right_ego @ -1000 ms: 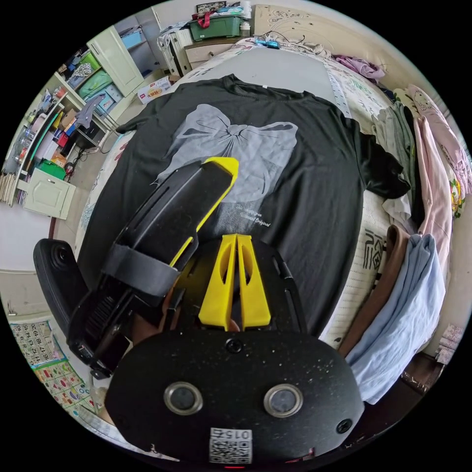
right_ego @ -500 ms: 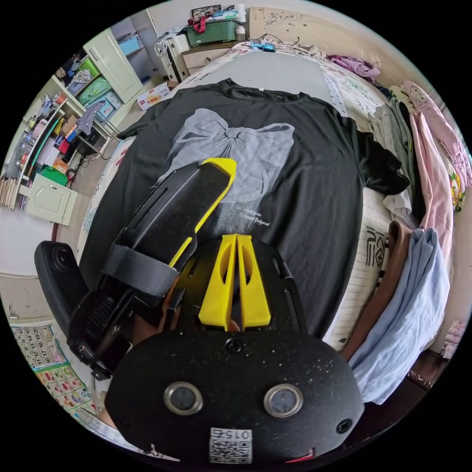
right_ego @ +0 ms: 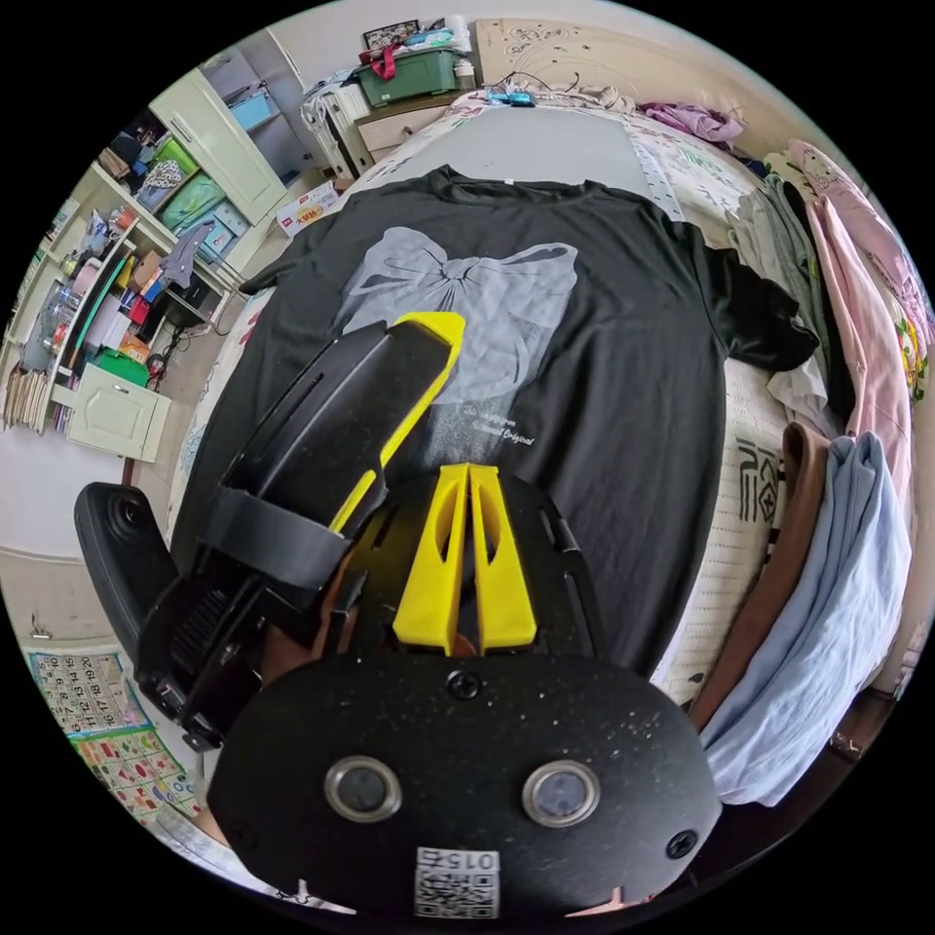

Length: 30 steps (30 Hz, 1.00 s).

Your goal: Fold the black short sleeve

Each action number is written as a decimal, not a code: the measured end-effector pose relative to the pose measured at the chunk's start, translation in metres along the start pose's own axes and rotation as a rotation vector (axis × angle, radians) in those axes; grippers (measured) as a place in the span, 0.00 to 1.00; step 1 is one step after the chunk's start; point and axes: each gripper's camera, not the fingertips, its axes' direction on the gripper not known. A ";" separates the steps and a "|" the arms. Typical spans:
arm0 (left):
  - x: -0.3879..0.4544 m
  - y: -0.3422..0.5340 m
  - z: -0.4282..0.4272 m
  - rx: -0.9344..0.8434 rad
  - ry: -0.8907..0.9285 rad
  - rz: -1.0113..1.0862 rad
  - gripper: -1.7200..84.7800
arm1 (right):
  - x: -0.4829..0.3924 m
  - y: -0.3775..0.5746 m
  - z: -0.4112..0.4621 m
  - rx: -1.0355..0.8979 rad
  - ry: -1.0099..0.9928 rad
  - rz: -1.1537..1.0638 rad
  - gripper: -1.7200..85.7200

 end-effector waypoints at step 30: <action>0.155 0.047 -0.030 0.065 0.060 0.737 0.01 | 0.128 0.140 -0.276 0.889 -0.317 -0.171 0.02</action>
